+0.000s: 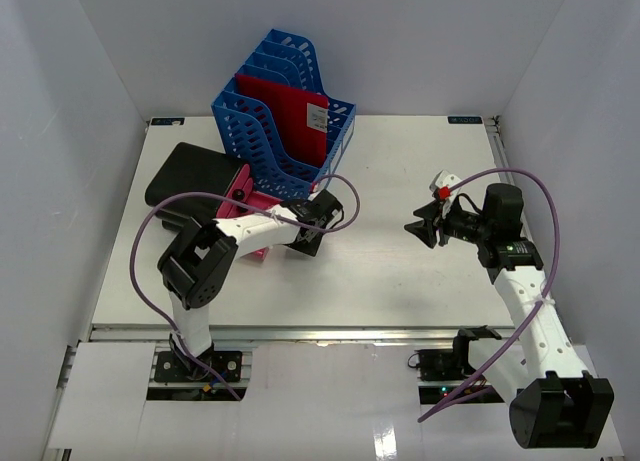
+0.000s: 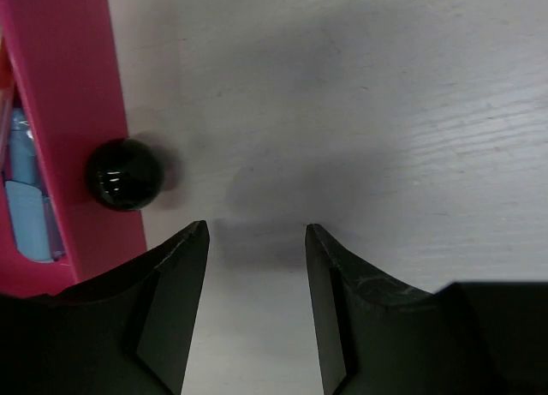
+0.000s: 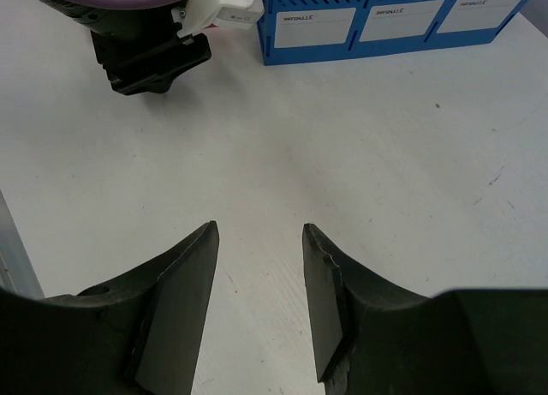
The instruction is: Organize the desk
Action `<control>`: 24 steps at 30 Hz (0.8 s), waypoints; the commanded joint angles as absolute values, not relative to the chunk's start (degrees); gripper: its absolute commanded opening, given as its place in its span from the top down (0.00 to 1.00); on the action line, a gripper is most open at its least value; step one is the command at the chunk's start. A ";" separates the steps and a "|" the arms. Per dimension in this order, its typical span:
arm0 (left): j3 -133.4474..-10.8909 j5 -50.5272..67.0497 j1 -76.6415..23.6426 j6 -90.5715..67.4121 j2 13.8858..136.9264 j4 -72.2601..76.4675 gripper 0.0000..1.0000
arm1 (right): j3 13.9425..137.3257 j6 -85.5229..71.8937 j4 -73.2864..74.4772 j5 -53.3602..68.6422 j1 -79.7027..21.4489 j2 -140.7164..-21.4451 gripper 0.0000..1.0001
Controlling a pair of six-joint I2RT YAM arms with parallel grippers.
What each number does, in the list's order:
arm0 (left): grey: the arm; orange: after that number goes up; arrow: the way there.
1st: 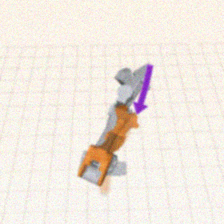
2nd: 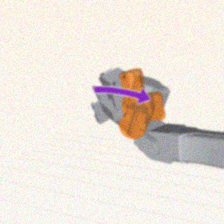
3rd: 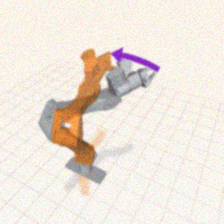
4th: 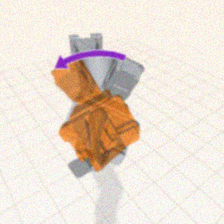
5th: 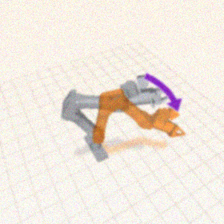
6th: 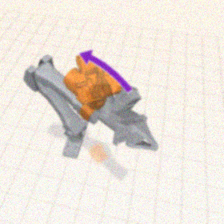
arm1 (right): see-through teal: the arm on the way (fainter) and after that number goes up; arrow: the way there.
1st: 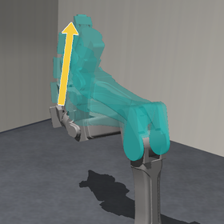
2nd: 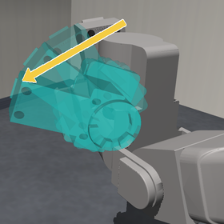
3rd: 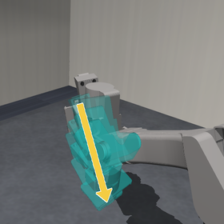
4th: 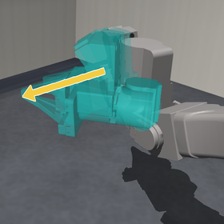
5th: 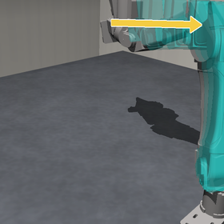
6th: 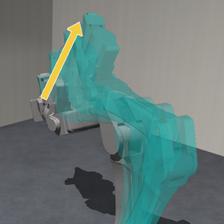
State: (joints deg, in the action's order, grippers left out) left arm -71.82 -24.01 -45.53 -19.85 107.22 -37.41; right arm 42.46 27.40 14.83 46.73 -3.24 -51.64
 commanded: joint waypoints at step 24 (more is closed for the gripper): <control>-72.28 -39.01 -34.28 -12.30 108.51 -36.86 0.12 | 42.16 26.66 12.92 49.10 -1.64 -50.98 0.49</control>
